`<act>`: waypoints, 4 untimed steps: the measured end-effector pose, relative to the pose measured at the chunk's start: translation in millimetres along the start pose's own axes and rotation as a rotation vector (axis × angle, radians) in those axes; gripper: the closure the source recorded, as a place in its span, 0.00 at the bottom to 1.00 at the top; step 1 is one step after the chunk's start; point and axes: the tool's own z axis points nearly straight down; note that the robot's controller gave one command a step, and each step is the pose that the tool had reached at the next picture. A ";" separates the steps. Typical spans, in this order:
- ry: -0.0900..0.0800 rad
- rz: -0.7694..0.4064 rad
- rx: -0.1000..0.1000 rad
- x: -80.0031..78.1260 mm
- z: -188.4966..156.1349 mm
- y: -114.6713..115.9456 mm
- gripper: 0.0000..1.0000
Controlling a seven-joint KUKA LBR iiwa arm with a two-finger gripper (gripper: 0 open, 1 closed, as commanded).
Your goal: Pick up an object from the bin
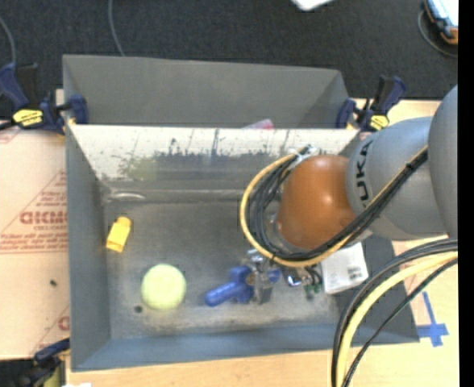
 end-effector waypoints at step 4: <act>-0.021 -0.066 0.004 -24.5 0.1 5.8 1.00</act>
Offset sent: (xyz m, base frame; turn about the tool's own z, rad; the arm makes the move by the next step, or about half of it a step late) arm 0.0076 0.0032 -0.0002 -0.0347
